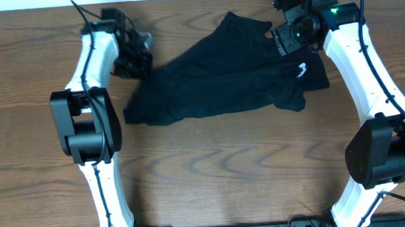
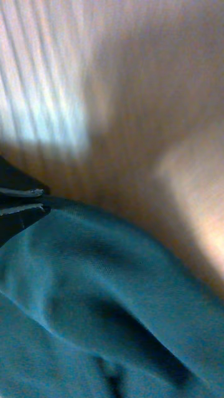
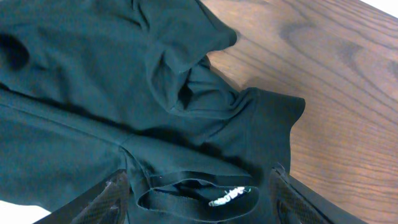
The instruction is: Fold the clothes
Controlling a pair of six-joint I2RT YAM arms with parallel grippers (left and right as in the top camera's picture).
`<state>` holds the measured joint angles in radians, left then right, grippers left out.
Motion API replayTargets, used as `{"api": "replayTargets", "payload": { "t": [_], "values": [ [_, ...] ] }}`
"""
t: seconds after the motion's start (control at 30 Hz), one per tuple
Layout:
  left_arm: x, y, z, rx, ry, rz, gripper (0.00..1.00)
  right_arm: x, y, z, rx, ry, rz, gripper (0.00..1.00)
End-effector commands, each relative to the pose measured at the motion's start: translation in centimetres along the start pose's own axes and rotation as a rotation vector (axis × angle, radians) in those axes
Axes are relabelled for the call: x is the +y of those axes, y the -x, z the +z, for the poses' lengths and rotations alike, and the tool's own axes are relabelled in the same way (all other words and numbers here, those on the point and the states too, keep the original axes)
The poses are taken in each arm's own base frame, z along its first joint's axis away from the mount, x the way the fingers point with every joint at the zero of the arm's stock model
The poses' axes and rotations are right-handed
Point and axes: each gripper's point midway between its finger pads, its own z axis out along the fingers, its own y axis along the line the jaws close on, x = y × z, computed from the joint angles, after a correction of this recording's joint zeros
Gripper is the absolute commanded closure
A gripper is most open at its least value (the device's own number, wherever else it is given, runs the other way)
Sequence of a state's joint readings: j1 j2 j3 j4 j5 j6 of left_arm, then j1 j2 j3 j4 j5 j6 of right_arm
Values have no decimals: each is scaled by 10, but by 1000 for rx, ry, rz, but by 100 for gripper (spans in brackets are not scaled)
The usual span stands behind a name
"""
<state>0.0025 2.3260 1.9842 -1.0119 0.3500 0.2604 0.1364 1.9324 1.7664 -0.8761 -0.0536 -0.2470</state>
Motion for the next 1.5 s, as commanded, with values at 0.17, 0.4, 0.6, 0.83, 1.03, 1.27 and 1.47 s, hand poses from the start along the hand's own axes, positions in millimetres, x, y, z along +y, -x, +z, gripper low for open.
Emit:
{"api": "replayTargets", "payload": {
  "t": [0.17, 0.4, 0.6, 0.83, 1.03, 1.27, 1.47],
  "values": [
    [25, 59, -60, -211, 144, -17, 94, 11, 11, -5, -41, 29, -16, 31],
    [26, 68, -63, -246, 149, -17, 94, 5, 29, 12, -108, 12, -21, 33],
    [26, 72, -64, -263, 147, -44, 94, 3, 34, 60, -122, 13, -34, 33],
    [26, 71, -64, -262, 147, -44, 94, 26, 21, 105, -79, 100, -71, 30],
    [26, 71, -64, -262, 147, -44, 94, 46, 5, 124, -23, 142, -99, 30],
    [26, 71, -64, -262, 147, -44, 94, 59, -15, 147, 45, 167, -120, 34],
    [26, 72, -64, -265, 148, -43, 94, 57, -10, 164, 7, 158, -122, 36]
  ]
}}
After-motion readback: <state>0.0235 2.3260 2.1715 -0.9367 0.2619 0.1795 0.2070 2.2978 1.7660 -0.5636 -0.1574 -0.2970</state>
